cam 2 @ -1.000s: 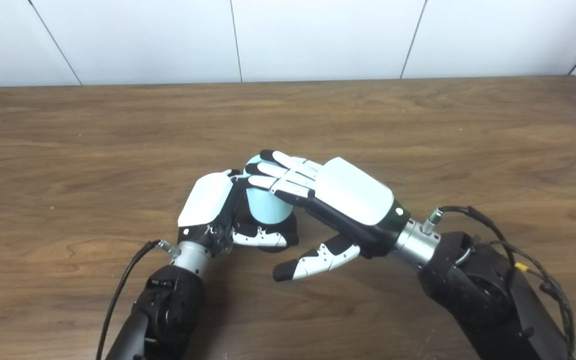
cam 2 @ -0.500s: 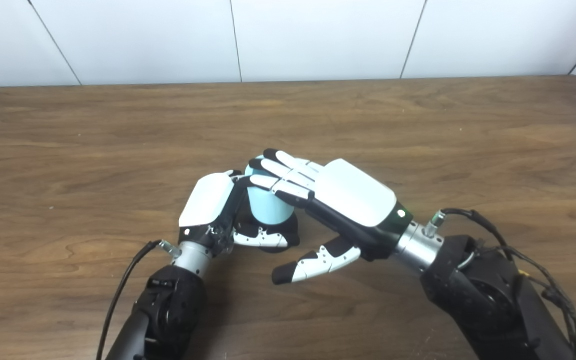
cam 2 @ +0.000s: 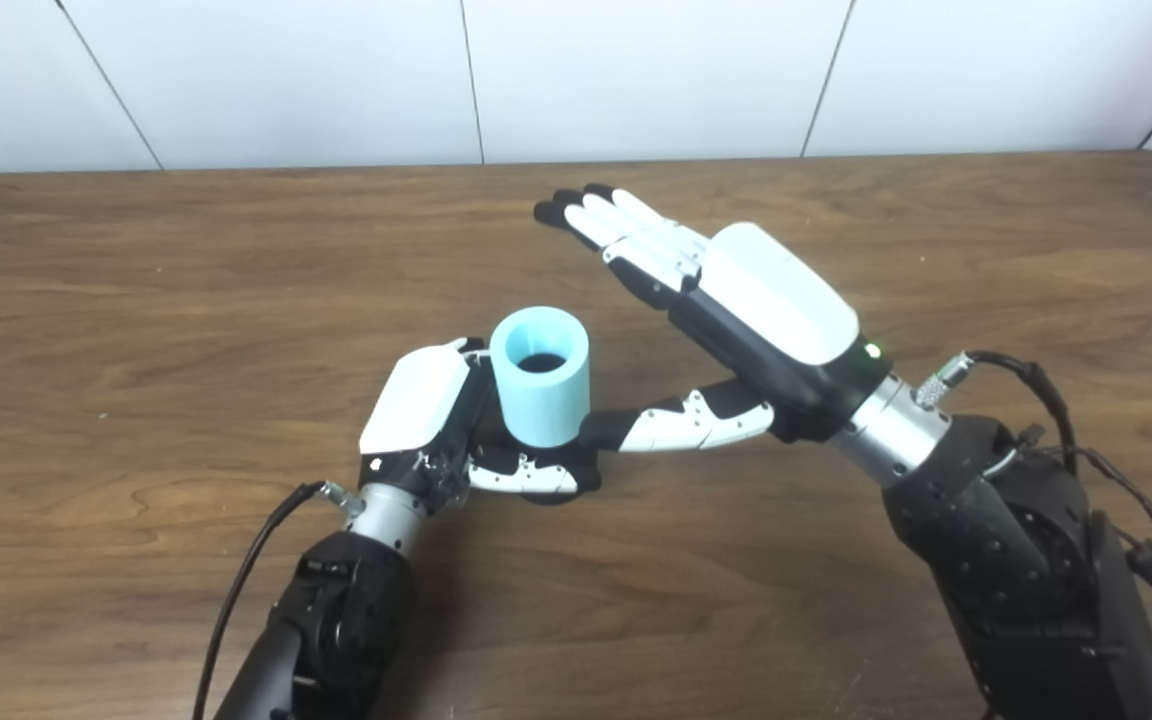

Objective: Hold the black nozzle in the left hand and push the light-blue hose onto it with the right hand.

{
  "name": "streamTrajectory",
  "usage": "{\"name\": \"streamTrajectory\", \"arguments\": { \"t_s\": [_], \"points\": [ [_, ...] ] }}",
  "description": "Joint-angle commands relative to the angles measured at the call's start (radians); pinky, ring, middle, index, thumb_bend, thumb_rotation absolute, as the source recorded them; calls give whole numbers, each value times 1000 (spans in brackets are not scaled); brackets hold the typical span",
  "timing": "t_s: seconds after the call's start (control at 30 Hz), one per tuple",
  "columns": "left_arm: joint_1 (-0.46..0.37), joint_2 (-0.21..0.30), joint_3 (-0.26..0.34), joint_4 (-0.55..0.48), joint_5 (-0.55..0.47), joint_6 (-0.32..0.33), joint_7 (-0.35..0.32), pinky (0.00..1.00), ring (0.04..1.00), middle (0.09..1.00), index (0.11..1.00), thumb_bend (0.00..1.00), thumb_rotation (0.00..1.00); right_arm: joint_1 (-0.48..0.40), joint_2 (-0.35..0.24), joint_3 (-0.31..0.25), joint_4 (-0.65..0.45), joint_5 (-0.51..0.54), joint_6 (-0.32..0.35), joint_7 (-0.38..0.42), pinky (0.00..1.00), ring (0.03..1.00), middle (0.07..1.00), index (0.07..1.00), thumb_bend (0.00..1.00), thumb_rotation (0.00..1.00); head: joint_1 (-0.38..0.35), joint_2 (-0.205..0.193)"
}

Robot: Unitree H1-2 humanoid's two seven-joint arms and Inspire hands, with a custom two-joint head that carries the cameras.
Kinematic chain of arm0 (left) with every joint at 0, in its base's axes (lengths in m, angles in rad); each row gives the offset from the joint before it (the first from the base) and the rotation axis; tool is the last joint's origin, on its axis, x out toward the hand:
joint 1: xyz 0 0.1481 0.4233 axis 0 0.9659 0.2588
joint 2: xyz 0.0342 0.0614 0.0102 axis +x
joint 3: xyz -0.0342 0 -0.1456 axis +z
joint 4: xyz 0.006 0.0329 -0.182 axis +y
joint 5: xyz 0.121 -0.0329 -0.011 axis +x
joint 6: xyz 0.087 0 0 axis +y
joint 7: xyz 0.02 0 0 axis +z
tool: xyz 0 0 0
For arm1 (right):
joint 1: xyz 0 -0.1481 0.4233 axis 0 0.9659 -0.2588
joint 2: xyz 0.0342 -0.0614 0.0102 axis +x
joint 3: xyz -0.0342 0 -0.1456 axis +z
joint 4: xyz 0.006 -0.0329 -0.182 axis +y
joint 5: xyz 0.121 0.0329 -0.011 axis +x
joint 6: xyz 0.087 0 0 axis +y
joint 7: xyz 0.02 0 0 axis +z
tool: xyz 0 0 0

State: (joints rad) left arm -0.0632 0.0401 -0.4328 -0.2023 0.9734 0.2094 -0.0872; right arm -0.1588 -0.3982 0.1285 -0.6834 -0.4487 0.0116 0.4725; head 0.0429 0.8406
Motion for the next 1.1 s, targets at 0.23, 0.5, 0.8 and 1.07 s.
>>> {"name": "streamTrajectory", "arguments": {
  "t_s": [0.23, 0.5, 0.8, 1.07],
  "points": [
    [-35, 17, 4, 15, -5, -10, -6, 890, 632, 487, 502, 524, 0, -10, -4, -37, 1, 34, 5, -26, 885, 974, 971, 977, 576, 991, 3, -4],
    [-77, 47, -6, -28, 71, 13, -53, 979, 857, 852, 834, 997, 211, -8, -10, -45, 36, -18, -10, -37, 881, 972, 966, 984, 592, 1000, 14, -8],
    [-138, 88, 11, -78, 77, 4, -140, 1000, 995, 991, 951, 1000, 321, -9, -2, -49, 56, -21, 0, -38, 892, 972, 965, 985, 581, 999, 17, -13],
    [-163, 112, 34, -93, 80, -7, -144, 1000, 1000, 1000, 983, 1000, 364, -12, 0, -46, 70, -16, -4, -39, 892, 968, 959, 993, 587, 1000, 25, -16]
  ]
}}
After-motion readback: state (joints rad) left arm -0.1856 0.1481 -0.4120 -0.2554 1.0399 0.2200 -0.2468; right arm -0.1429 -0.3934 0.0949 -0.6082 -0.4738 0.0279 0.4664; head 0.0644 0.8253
